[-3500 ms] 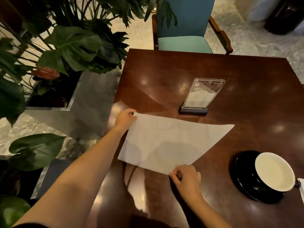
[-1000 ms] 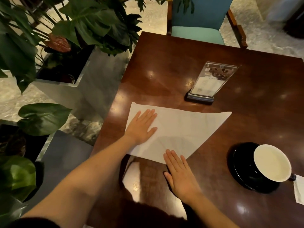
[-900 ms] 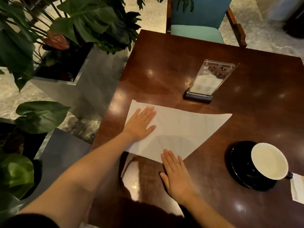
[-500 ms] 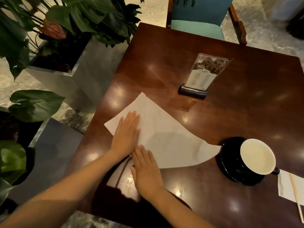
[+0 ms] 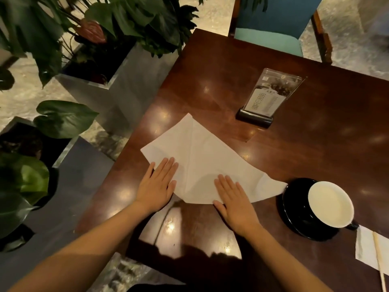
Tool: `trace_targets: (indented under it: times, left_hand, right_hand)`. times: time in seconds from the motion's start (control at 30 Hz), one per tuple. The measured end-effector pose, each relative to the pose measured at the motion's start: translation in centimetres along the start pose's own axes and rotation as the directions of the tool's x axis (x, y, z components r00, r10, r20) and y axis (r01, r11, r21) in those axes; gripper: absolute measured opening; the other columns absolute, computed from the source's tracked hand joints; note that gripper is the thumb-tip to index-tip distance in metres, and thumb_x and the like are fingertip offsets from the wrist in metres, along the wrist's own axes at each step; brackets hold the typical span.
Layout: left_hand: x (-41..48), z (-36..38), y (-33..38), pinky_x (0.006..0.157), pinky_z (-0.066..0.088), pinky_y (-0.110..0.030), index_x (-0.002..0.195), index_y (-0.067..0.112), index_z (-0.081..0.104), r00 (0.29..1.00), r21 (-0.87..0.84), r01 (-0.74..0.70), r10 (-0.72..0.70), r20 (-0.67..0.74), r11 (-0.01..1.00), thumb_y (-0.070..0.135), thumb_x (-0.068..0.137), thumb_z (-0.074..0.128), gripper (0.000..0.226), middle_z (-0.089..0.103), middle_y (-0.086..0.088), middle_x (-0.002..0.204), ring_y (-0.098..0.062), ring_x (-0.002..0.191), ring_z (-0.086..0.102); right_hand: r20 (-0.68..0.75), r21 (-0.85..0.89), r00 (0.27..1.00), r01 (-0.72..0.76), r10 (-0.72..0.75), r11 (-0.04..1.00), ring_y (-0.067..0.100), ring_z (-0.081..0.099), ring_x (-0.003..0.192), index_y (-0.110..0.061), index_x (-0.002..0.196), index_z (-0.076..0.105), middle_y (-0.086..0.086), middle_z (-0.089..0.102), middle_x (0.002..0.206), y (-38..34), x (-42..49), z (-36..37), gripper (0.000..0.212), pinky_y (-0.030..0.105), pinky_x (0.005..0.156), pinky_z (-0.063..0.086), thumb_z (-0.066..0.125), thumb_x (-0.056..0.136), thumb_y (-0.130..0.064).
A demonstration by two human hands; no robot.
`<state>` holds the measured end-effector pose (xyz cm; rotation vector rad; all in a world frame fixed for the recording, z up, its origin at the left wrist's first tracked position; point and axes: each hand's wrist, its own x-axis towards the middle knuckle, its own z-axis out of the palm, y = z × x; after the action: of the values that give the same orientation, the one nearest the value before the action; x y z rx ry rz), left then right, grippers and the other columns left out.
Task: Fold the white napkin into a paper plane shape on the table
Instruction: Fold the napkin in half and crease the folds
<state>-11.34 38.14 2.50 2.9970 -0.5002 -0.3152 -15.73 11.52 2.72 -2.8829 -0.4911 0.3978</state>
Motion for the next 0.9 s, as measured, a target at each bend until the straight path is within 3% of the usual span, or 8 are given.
trace_targets:
  times: [0.1,0.17,0.37,0.43,0.53,0.63,0.73,0.9]
  left_hand:
    - [0.9,-0.2,-0.6,0.114,-0.014,-0.034,0.149,0.019,0.004,1.0,0.014,-0.004,0.004,0.008,1.0,0.041,0.098,0.016,0.056,0.003,0.0,0.158,-0.015,0.143,-0.01]
    - [0.7,-0.9,0.4,0.114,-0.012,-0.034,0.149,0.013,0.01,1.0,-0.04,-0.013,0.013,-0.012,0.999,0.04,0.099,0.023,0.057,0.008,-0.007,0.158,-0.02,0.146,-0.001]
    - [-4.8,0.1,6.6,0.101,0.044,-0.047,0.116,0.001,0.06,0.973,-0.376,0.043,-0.125,-0.196,0.925,0.017,0.085,0.065,0.035,0.057,-0.018,0.129,-0.034,0.12,0.054]
    - [-5.4,0.9,7.1,0.095,0.047,-0.048,0.106,0.0,0.066,0.957,-0.343,0.032,-0.128,-0.262,0.939,0.015,0.087,0.06,0.025,0.063,-0.018,0.12,-0.034,0.113,0.06]
    - [-5.3,1.4,6.4,0.092,0.05,-0.043,0.102,0.002,0.069,0.938,-0.237,-0.062,-0.025,-0.347,0.969,0.028,0.098,0.03,0.047,0.069,-0.015,0.111,-0.03,0.104,0.065]
    - [-4.9,1.4,5.1,0.085,0.051,-0.037,0.092,0.006,0.071,0.924,-0.129,-0.158,0.101,-0.37,0.979,0.027,0.098,0.033,0.044,0.072,-0.011,0.101,-0.027,0.092,0.068]
    - [-4.0,0.5,3.6,0.083,0.045,-0.034,0.085,0.007,0.07,0.914,-0.072,-0.193,0.153,-0.376,0.978,0.016,0.085,0.047,0.025,0.073,-0.009,0.095,-0.026,0.084,0.068]
    - [-3.8,-1.1,0.7,0.088,0.039,-0.032,0.086,0.008,0.073,0.911,-0.03,-0.214,0.188,-0.367,0.976,0.014,0.079,0.05,0.025,0.074,-0.007,0.097,-0.023,0.084,0.07]
  right_hand:
    - [0.014,0.022,1.0,0.015,-0.015,1.0,0.019,-0.012,0.145,-0.019,0.146,-0.005,-0.003,-0.01,0.155,-0.8,-0.1,-0.1,0.065,0.032,0.117,-0.013,0.027,0.098,-0.048]
    - [0.003,0.046,1.0,-0.007,0.007,0.999,0.021,-0.014,0.143,-0.015,0.148,0.002,-0.001,-0.009,0.154,-2.0,0.0,0.1,0.065,0.035,0.118,-0.013,0.031,0.098,-0.045]
    - [-0.031,0.082,0.995,-0.089,0.092,0.993,0.026,-0.007,0.145,-0.011,0.149,0.009,0.006,-0.001,0.157,-3.9,0.3,0.7,0.061,0.04,0.117,-0.006,0.033,0.099,-0.038]
    - [-0.027,0.085,0.996,-0.088,0.09,0.992,0.025,-0.011,0.144,-0.011,0.149,0.007,0.007,-0.002,0.158,-3.9,0.3,0.6,0.062,0.04,0.117,-0.008,0.032,0.099,-0.038]
    - [0.005,0.072,0.997,-0.083,0.083,0.994,0.025,-0.016,0.143,-0.012,0.148,-0.002,0.004,-0.013,0.156,-3.9,0.4,0.8,0.064,0.039,0.116,-0.012,0.027,0.099,-0.042]
    - [-0.032,0.056,0.998,-0.049,0.051,0.997,0.033,0.013,0.144,-0.005,0.146,0.024,0.013,0.014,0.156,-4.2,0.5,-0.2,0.068,0.049,0.117,0.01,0.05,0.093,-0.038]
    - [-0.162,-0.042,0.978,0.128,-0.134,0.991,0.03,0.064,0.11,-0.006,0.11,0.068,0.014,0.065,0.122,-4.3,1.0,-0.8,0.048,0.043,0.093,0.052,0.081,0.068,-0.024]
    - [-0.157,-0.22,0.946,0.248,-0.285,0.943,0.022,0.065,0.074,-0.013,0.082,0.068,0.005,0.07,0.087,-4.0,1.7,-2.0,0.028,0.028,0.073,0.054,0.079,0.055,-0.012]
